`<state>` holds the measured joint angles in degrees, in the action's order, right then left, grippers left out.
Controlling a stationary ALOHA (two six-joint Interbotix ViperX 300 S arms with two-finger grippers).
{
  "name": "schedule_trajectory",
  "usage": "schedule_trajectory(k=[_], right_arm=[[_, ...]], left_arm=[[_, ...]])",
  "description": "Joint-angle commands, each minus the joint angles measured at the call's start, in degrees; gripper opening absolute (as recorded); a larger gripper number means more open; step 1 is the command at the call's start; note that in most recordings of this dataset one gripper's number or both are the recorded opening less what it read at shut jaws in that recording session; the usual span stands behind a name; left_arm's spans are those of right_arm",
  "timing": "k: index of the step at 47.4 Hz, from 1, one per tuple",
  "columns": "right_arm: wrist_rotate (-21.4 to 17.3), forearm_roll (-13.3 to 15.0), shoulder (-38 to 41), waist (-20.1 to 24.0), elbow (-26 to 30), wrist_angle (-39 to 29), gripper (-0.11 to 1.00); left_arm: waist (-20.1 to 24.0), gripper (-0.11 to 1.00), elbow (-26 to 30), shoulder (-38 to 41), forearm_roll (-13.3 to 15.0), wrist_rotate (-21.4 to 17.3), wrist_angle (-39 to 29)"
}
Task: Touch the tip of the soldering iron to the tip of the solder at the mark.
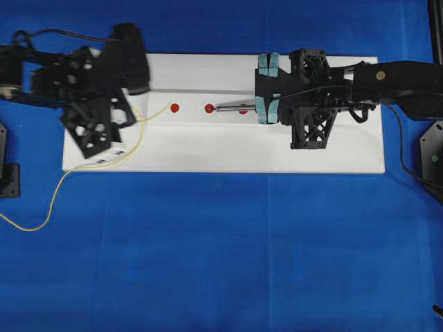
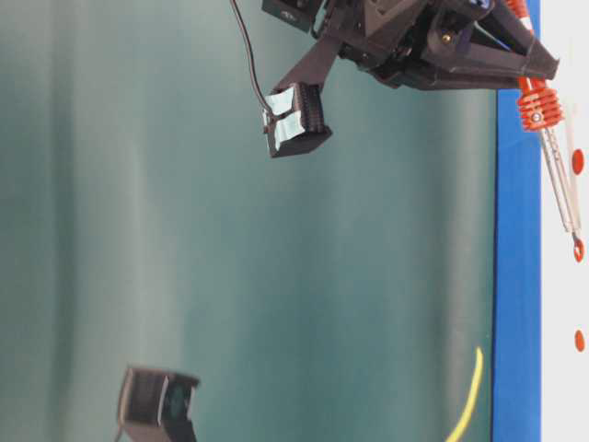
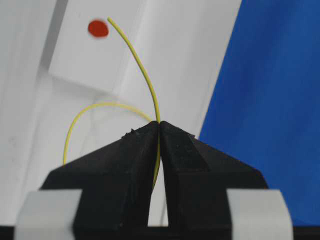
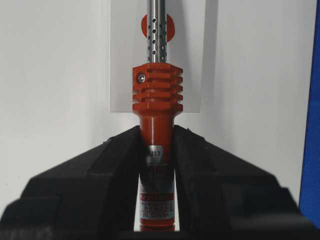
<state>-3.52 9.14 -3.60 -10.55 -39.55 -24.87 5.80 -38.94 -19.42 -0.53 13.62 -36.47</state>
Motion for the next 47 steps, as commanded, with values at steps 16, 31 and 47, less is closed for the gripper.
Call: schedule_trajectory(k=[16,31,47], right_arm=[[0.2,0.8,-4.7,-0.3,0.9,-0.9,0.06],[0.0,1.3,-15.6,-0.5,-5.2,-1.9,0.06],[-0.4,1.2,-22.1,-0.9,-10.3,-2.0,0.06]], left_arm=[[-0.1,0.01,-1.3,-2.9,-0.1,0.4,2.5],[-0.1,0.01,-2.1,-3.7,-0.1,0.4,2.5],[-0.1,0.01,-3.7,-4.8,-0.1,0.7,3.6]])
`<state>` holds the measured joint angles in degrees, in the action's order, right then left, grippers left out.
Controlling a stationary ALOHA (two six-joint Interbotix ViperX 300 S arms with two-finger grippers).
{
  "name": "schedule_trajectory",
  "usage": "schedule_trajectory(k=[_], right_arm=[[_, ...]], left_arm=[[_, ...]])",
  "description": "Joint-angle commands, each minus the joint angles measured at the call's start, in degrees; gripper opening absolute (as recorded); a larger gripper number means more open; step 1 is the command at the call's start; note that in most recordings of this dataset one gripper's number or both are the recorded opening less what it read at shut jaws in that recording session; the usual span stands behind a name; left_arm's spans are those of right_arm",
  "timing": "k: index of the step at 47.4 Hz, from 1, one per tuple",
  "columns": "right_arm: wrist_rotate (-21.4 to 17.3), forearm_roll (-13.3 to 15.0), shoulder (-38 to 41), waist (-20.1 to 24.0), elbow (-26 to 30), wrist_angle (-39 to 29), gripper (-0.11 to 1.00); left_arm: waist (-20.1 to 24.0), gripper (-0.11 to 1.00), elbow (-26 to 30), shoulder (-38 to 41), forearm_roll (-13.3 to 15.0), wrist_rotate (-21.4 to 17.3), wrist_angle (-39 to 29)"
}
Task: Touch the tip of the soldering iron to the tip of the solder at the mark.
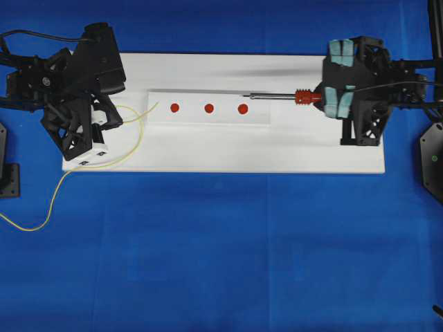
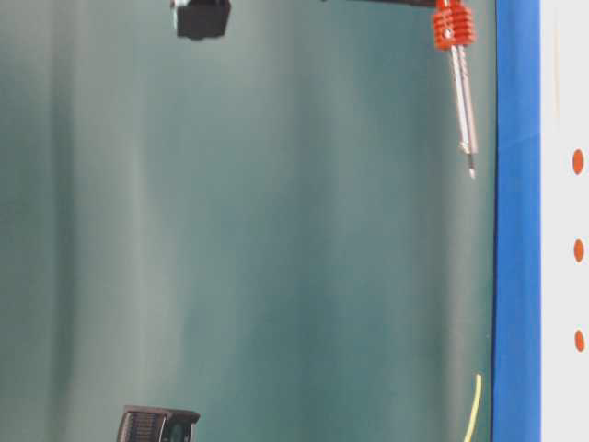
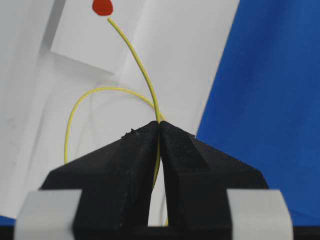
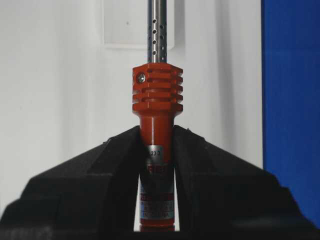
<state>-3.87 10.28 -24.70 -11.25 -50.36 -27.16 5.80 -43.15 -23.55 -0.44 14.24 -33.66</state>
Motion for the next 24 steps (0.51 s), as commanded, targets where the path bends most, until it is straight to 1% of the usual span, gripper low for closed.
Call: schedule_trajectory(k=[1,7,12,15,24], right_arm=[[0.0,0.1,-1.0,-0.2,0.5,0.3,0.06],[0.0,0.2,-0.5,-0.4,0.9,0.3,0.06],[-0.1,0.1,-0.5,-0.5,0.8,-0.3,0.06],[-0.1,0.1,-0.5,-0.5,0.9,-1.4,0.06],[-0.1,0.1,-0.5,-0.5,0.9,-5.1,0.06]], left_arm=[[-0.1,0.01,0.6,-0.7,-0.2,0.1,1.1],[-0.1,0.01,1.7,0.9,-0.2,-0.1,3.3],[-0.2,0.01,4.2,4.1,-0.2,-0.3,4.5],[-0.3,0.01,6.4,6.5,-0.2,-0.4,4.1],[-0.4,0.01,15.4,16.3,-0.2,-1.1,1.3]])
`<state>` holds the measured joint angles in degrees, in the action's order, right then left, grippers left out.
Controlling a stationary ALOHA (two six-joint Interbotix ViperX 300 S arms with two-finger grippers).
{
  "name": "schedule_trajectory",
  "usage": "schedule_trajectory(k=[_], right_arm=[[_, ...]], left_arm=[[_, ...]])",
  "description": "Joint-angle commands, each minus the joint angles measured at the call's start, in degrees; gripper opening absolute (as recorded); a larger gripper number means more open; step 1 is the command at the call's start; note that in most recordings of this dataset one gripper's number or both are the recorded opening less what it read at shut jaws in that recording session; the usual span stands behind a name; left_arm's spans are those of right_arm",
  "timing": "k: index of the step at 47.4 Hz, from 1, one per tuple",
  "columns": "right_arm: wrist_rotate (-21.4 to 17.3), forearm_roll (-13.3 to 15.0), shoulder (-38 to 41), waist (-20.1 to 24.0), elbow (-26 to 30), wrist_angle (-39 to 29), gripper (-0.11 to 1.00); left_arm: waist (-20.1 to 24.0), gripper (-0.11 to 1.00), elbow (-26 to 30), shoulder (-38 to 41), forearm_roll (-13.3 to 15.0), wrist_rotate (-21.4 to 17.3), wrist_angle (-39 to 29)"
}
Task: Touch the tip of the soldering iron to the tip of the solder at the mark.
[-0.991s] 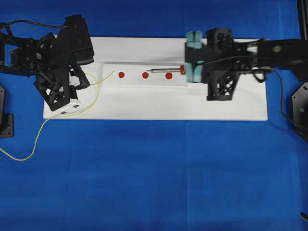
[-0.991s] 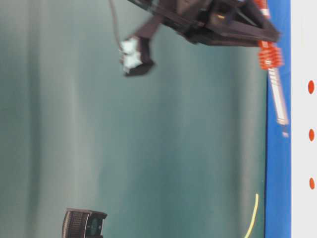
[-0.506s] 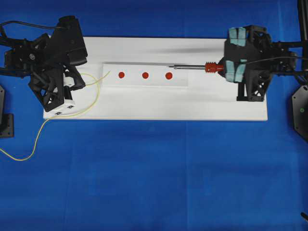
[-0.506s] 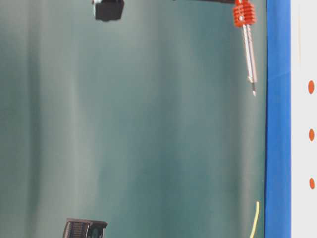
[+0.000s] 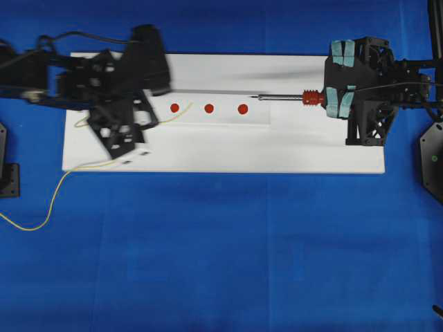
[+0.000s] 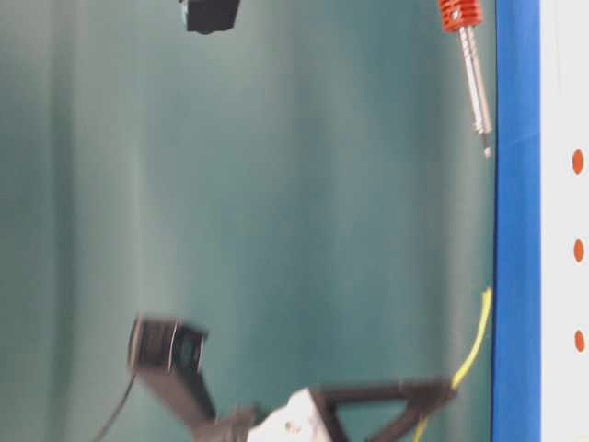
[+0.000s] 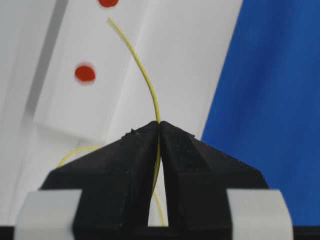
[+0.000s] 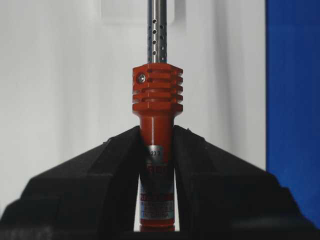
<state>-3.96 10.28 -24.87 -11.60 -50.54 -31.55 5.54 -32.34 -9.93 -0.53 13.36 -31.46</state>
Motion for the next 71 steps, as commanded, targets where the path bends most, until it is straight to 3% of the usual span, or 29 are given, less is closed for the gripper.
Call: schedule_trajectory(k=[1,15,23,35,71], right_arm=[[0.0,0.1,-0.4,-0.2,1.1,-0.9,0.06],[-0.2,0.2,-0.3,-0.2,0.9,-1.6,0.06],[-0.2,0.1,-0.3,-0.2,0.8,-1.8,0.06],[-0.3,0.2,-0.3,-0.2,0.7,-2.0,0.06],[-0.3,0.1,1.4,-0.5,1.1,-1.8,0.06]], left_arm=[[-0.2,0.01,5.5,3.7,-0.1,-0.4,-1.2],[-0.2,0.01,17.5,16.1,-0.1,-4.1,-3.3],[0.3,0.01,20.8,19.8,-0.1,-6.0,-3.4],[1.8,0.01,20.9,21.4,-0.1,-6.2,-3.8],[0.3,0.01,18.7,21.1,-0.1,-5.4,-4.0]])
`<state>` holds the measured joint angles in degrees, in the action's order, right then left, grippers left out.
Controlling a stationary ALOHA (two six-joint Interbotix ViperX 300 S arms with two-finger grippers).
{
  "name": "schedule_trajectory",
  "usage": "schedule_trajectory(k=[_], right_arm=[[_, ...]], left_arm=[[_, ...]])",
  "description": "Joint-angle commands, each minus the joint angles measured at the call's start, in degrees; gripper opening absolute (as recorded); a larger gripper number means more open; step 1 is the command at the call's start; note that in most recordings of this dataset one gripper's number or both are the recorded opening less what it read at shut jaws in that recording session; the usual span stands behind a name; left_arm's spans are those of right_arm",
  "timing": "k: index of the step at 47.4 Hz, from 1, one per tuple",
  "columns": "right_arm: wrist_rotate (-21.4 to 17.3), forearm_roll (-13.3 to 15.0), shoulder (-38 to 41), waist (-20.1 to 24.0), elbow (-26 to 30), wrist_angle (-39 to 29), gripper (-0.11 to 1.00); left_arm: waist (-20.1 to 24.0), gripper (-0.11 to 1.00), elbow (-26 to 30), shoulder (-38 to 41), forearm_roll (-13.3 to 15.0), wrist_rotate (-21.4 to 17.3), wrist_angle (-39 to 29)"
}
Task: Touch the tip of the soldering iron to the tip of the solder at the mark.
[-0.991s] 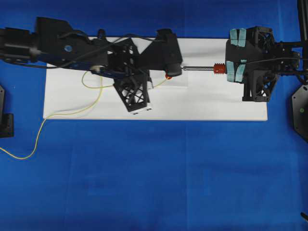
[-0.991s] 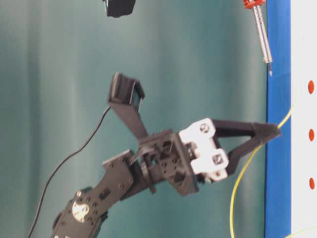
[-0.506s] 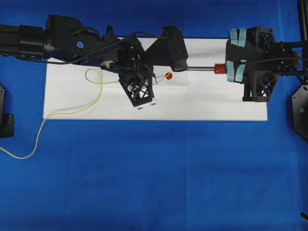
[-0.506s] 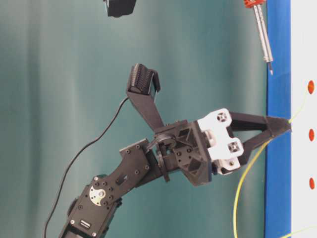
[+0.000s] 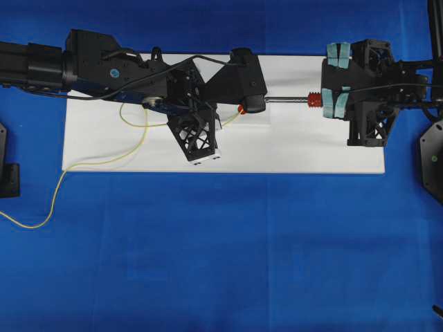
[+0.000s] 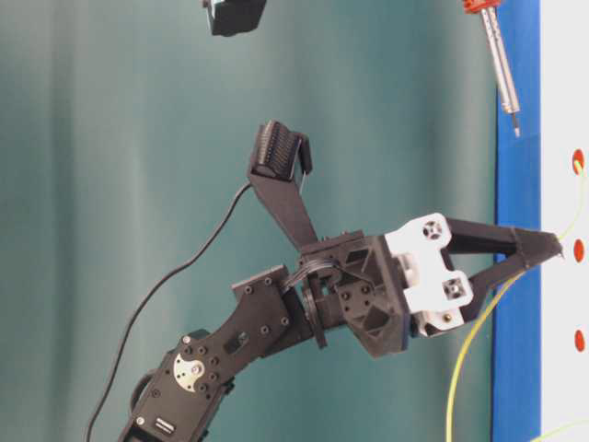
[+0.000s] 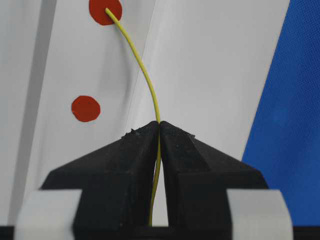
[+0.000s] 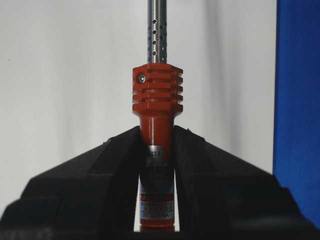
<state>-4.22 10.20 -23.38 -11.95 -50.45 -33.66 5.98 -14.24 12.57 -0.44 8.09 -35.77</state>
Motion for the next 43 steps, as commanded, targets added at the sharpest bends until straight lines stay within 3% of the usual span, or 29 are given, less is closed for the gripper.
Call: schedule_trajectory(k=[1,23,43], right_arm=[[0.1,0.2,0.0,-0.2,1.1,0.4,0.06],[0.8,0.0,6.9,-0.1,6.0,-0.1,0.06],[0.8,-0.2,10.1,1.0,6.3,0.0,0.06]], left_arm=[[-0.1,0.01,0.6,-1.5,-0.2,-0.1,0.4],[-0.2,0.01,0.5,-1.5,-0.2,-0.4,0.5],[-0.1,0.01,0.5,-1.4,-0.2,-0.5,0.3]])
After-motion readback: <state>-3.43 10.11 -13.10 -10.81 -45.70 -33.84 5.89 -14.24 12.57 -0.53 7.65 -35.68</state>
